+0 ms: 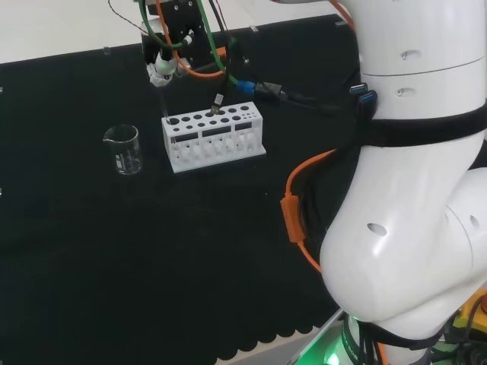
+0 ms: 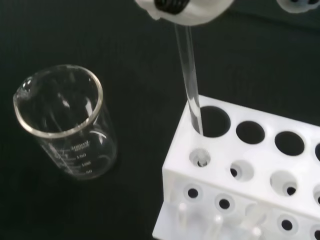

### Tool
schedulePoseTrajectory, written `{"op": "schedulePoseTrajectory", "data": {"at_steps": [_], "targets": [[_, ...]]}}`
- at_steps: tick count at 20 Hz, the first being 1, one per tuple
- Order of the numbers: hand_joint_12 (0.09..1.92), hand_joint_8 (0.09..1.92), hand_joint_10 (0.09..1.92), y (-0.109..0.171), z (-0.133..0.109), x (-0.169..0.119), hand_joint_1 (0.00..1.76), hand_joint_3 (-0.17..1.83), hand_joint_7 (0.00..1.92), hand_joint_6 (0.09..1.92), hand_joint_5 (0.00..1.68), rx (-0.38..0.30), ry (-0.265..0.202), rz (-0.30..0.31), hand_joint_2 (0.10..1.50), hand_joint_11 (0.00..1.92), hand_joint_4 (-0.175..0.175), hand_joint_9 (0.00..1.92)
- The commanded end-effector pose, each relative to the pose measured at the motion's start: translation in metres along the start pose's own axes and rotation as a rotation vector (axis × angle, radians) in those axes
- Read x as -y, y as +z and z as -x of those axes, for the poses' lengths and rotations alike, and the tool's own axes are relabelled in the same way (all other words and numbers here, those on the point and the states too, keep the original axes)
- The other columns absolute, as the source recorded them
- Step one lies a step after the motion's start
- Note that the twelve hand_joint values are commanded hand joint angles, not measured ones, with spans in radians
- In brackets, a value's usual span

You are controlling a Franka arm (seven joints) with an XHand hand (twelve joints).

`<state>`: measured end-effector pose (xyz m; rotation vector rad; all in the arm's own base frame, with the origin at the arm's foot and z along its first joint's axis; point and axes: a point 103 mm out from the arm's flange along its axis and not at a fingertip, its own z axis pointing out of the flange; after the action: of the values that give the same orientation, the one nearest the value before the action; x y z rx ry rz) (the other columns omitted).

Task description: Take the glass rod from the white test tube rack.

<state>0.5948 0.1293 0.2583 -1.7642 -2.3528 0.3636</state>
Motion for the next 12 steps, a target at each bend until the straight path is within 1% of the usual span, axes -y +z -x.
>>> {"op": "schedulePoseTrajectory", "data": {"at_steps": [1, 6, 10, 12], "targets": [[0.46, 0.70, 0.09, -0.0041, -0.0030, -0.0004, 1.30, 0.51, 1.32, 0.86, 1.04, 0.031, 0.032, 0.039, 0.78, 1.59, -0.175, 1.74], [0.47, 0.81, 0.09, -0.0020, -0.0010, 0.0018, 1.30, 0.67, 1.29, 0.95, 1.02, 0.040, 0.040, 0.031, 0.71, 1.59, -0.175, 1.76], [0.48, 0.83, 0.09, -0.0029, 0.0032, 0.0046, 1.30, 0.71, 1.29, 0.96, 1.02, 0.024, 0.058, 0.019, 0.69, 1.59, -0.175, 1.77], [0.48, 0.84, 0.09, -0.0029, 0.0049, 0.0077, 1.30, 0.72, 1.29, 0.96, 1.02, 0.004, 0.069, 0.020, 0.69, 1.59, -0.175, 1.78]]}}
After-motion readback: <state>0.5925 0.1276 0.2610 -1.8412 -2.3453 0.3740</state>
